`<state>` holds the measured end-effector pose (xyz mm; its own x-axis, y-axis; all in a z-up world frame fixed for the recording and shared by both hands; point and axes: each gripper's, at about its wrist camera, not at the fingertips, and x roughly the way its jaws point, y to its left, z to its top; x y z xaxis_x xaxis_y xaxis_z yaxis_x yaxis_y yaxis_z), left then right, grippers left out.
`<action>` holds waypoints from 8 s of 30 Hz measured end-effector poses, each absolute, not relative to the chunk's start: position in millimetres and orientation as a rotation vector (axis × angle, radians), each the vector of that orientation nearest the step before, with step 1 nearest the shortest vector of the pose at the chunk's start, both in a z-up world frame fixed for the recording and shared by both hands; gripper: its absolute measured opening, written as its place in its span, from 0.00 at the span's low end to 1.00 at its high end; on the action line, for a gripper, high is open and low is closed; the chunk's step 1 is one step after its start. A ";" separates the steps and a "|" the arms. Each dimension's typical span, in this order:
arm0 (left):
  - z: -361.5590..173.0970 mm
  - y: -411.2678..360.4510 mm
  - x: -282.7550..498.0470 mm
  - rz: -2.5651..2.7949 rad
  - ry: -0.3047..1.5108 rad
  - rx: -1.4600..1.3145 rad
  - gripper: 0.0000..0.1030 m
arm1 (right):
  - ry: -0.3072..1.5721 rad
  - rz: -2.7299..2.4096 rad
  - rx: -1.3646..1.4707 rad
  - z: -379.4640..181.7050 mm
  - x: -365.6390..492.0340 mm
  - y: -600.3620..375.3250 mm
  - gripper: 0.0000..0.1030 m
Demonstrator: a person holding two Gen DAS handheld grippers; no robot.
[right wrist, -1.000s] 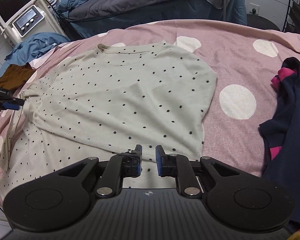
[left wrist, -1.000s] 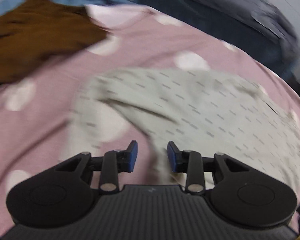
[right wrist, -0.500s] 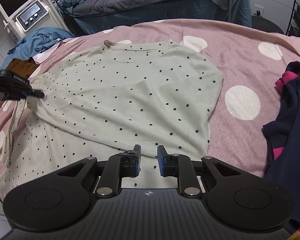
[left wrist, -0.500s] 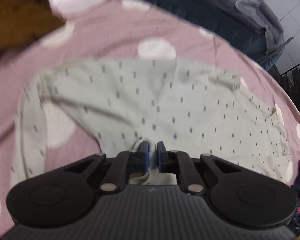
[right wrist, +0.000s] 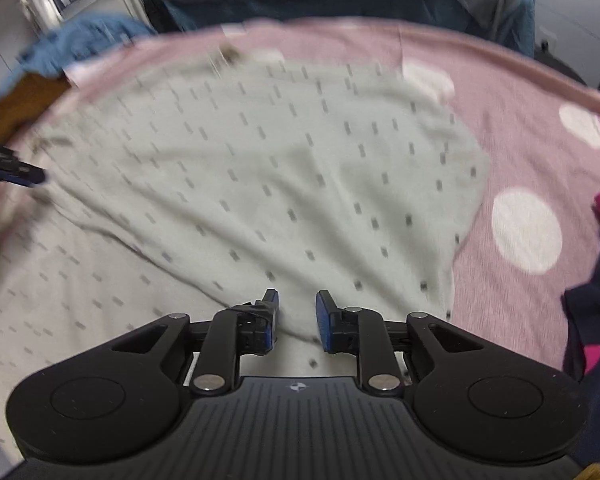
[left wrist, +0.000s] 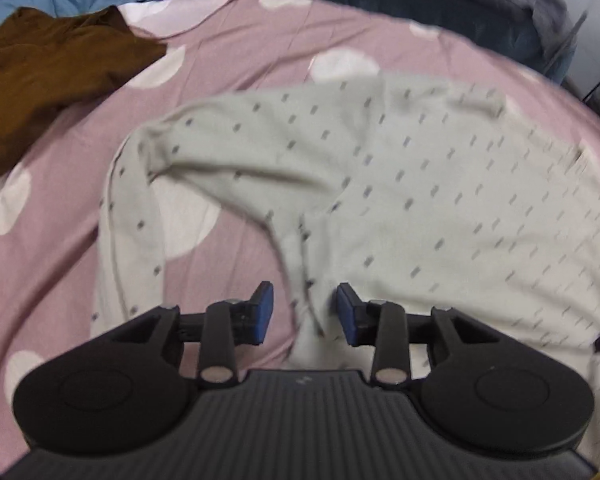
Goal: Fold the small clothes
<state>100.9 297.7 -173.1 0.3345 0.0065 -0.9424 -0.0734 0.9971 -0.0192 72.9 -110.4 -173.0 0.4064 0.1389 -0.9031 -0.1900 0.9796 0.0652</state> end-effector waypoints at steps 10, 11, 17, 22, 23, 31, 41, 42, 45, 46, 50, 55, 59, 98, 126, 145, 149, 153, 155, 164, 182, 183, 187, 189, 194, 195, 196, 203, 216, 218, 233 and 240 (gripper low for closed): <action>-99.0 393.5 -4.6 0.542 0.921 -0.083 0.79 | 1.005 0.596 -0.109 -124.0 58.2 -18.0 0.54; -98.0 401.6 -12.8 0.567 0.939 -0.071 0.79 | 1.002 0.687 -0.102 -122.4 55.0 4.1 0.54; -100.2 444.3 -74.3 0.674 0.955 -0.154 0.79 | 0.861 1.155 -0.322 -127.0 8.6 156.1 0.53; -107.3 467.4 -114.0 0.745 0.953 -0.276 0.79 | 0.696 1.253 -0.671 -151.9 -28.5 250.4 0.53; -107.7 471.8 -120.2 0.751 0.951 -0.289 0.79 | 0.663 1.236 -0.759 -160.4 -33.2 263.4 0.55; -103.7 484.7 -141.9 0.769 0.929 -0.333 0.81 | 0.569 1.160 -0.841 -138.5 5.2 278.4 0.02; -97.5 443.3 -86.6 0.579 0.941 -0.294 0.81 | 0.642 0.935 0.008 59.4 158.4 83.4 0.03; -97.8 436.5 -78.2 0.552 0.944 -0.286 0.81 | 0.700 0.914 0.169 60.9 174.0 52.1 0.03; -97.7 416.8 -54.3 0.490 0.950 -0.277 0.81 | 0.816 0.715 0.463 47.7 192.8 -30.8 0.03; -97.5 410.5 -46.6 0.467 0.953 -0.275 0.81 | 0.828 0.660 0.525 39.1 187.5 -54.3 0.03; -95.8 384.1 -16.9 0.391 0.966 -0.242 0.81 | 0.865 0.549 0.702 1.8 166.7 -113.6 0.04; -95.1 355.0 10.8 0.318 0.982 -0.200 0.83 | 0.809 0.595 0.378 -1.4 136.3 -125.2 0.04; -94.2 336.4 21.9 0.274 0.984 -0.184 0.83 | 0.754 0.645 0.020 8.5 140.1 -115.2 0.04; -142.5 253.4 99.8 0.040 1.017 0.220 0.76 | 0.978 0.563 -0.450 -118.8 53.4 -105.9 0.05; -138.8 241.9 78.7 -0.040 1.056 0.281 0.79 | 1.227 0.425 0.160 -141.8 55.5 -171.0 0.03; -173.7 247.7 106.8 -0.036 1.063 0.444 0.74 | 0.937 0.198 -0.148 -113.2 102.6 -183.6 0.44; -178.0 245.4 110.3 -0.063 1.058 0.424 0.64 | 0.970 0.351 -0.078 -112.1 87.3 -158.0 0.40; -185.9 240.4 118.1 -0.126 1.092 0.365 0.12 | 1.031 0.367 -0.105 -138.0 81.7 -136.4 0.40; -187.0 241.2 118.3 -0.129 1.110 0.314 0.07 | 1.067 0.314 -0.085 -149.4 80.4 -137.8 0.40; -188.6 302.8 101.8 0.010 1.130 0.075 0.10 | 1.134 0.213 0.006 -164.3 60.8 -166.9 0.38; -161.8 204.9 122.5 -0.099 1.023 0.205 0.37 | 1.056 0.461 0.019 -162.7 142.0 -80.0 0.39; -171.9 198.4 127.0 -0.107 1.052 0.237 0.37 | 1.089 0.434 0.004 -171.2 148.1 -78.9 0.34; -193.3 198.6 131.9 -0.103 1.091 0.270 0.46 | 1.055 0.319 0.002 -175.8 173.7 -96.2 0.29; -194.8 204.4 131.2 -0.088 1.083 0.280 0.59 | 1.027 0.214 -0.017 -170.4 182.8 -107.4 0.45; -179.4 220.0 121.2 -0.087 1.044 0.293 0.65 | 0.932 0.219 0.094 -139.6 165.1 -136.9 0.50; -174.1 223.8 115.1 -0.089 1.018 0.306 0.71 | 0.901 0.234 0.086 -130.8 152.5 -138.8 0.55; -170.2 226.6 108.0 -0.091 0.997 0.319 0.75 | 0.877 0.251 0.086 -122.6 138.6 -141.2 0.58; -144.8 259.0 23.7 -0.115 0.946 0.299 0.96 | 0.933 0.382 0.097 -100.5 25.4 -149.8 0.71; -158.8 338.7 -135.1 -0.107 1.179 0.087 0.63 | 1.208 0.364 0.062 -123.5 -126.8 -156.6 0.80; -160.9 341.3 -143.5 -0.071 1.169 0.104 0.63 | 1.225 0.339 0.091 -125.4 -138.7 -164.0 0.80; -181.7 336.7 -133.5 -0.136 1.268 0.070 0.23 | 1.386 0.297 0.229 -158.3 -168.3 -176.0 0.67; -180.9 332.2 -132.4 -0.167 1.280 0.083 0.07 | 1.428 0.341 0.247 -170.1 -162.0 -168.9 0.17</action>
<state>-132.4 332.2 -180.9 0.2768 -0.0783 -0.9577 0.1704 0.9849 -0.0312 -162.0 -168.9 -170.1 0.1077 0.3741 -0.9211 -0.0825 0.9267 0.3667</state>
